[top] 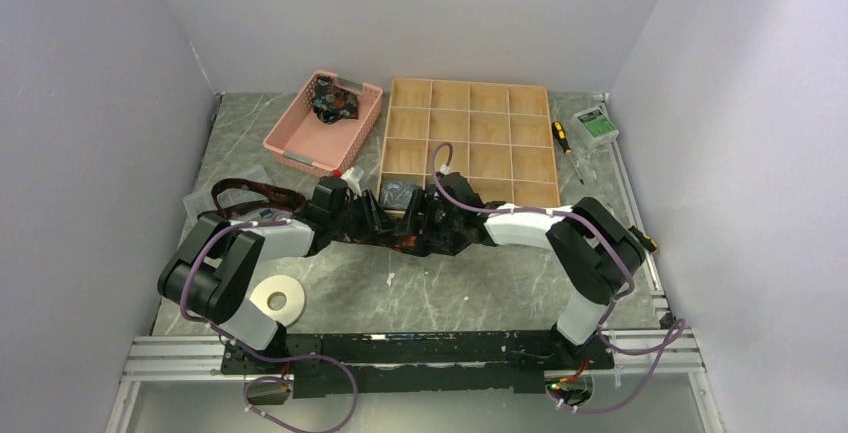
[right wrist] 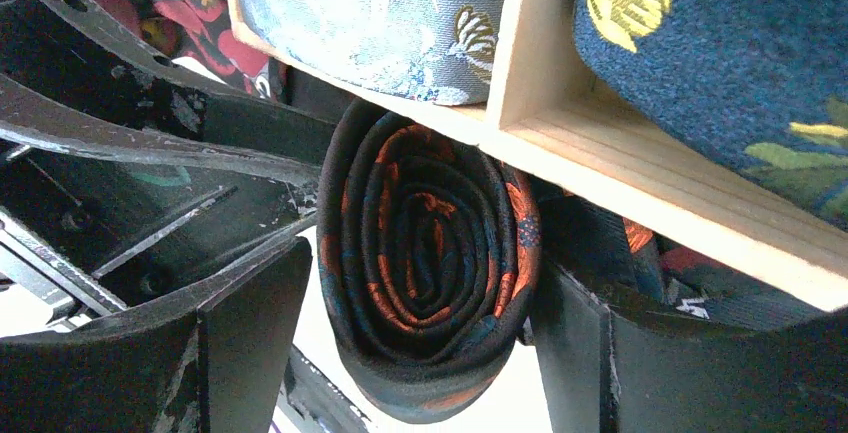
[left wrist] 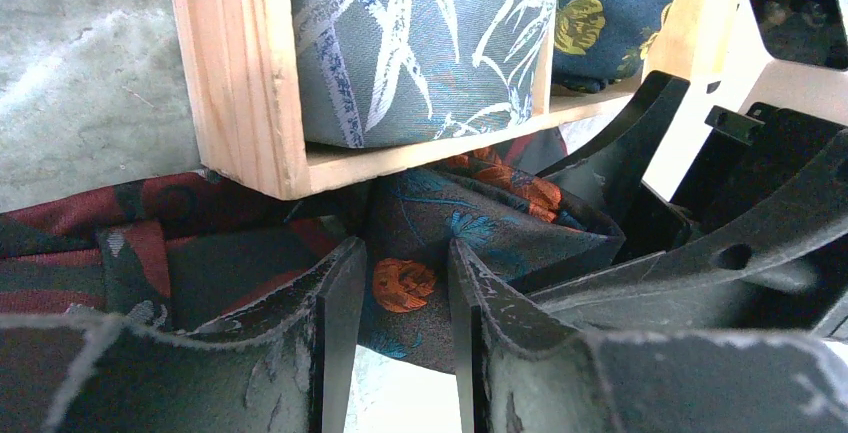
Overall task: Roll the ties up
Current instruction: Roll the tie at the center of the board, then pick up the tie at the center of the board.
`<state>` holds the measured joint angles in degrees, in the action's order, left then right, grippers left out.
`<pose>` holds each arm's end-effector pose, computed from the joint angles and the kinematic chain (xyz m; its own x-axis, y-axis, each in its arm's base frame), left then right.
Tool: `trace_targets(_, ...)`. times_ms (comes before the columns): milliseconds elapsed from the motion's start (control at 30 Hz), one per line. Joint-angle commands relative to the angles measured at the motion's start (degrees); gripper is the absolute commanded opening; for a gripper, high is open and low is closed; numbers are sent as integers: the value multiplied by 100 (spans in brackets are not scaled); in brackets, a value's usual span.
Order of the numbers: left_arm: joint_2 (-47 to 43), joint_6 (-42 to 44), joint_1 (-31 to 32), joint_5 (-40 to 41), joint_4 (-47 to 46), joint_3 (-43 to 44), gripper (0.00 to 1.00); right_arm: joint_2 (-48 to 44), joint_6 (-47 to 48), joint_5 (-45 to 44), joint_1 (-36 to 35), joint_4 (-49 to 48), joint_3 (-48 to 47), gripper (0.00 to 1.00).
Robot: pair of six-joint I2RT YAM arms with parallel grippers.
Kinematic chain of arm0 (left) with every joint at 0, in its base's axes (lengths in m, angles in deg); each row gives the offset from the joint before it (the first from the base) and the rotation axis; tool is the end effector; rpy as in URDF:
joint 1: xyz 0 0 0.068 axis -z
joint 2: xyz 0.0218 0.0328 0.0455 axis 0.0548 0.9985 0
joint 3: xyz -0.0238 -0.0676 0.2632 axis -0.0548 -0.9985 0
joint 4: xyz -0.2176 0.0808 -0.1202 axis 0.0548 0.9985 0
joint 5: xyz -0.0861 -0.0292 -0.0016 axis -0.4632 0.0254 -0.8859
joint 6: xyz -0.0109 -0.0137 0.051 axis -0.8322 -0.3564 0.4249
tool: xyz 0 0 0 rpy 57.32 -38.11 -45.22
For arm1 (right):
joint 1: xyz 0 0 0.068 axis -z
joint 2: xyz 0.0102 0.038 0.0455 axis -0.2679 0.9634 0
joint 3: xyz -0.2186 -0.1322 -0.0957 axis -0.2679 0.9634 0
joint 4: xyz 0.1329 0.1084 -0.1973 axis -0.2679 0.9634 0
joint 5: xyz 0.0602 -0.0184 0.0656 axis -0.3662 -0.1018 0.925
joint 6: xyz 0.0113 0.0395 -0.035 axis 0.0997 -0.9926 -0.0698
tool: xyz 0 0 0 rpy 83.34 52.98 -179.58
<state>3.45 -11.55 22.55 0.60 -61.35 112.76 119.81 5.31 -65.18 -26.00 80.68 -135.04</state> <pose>0.2534 -0.1373 0.1438 -0.8673 -0.3258 -0.3764 0.0725 0.6653 -0.7430 0.2501 0.2333 0.1512 -0.9290 0.2181 -0.2989 -0.0509 0.7249 0.6870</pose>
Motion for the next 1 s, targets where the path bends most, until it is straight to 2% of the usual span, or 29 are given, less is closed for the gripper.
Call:
trace_targets(0,-72,20,41,-141,23,21,41,-306,160,-286,6,106,-38,82)
trace_targets(167,-126,4,41,-104,43,-27,42,-264,205,-303,-16,368,-140,81)
trace_targets(533,-499,149,41,189,488,-59,43,-1458,615,-1150,14,1605,-98,85)
trace_targets(700,-630,186,41,315,652,-53,43,-1742,751,-1119,-110,1870,-206,85)
trace_targets(967,-764,183,42,294,722,-146,43,-1207,891,-1007,-338,1630,-365,73)
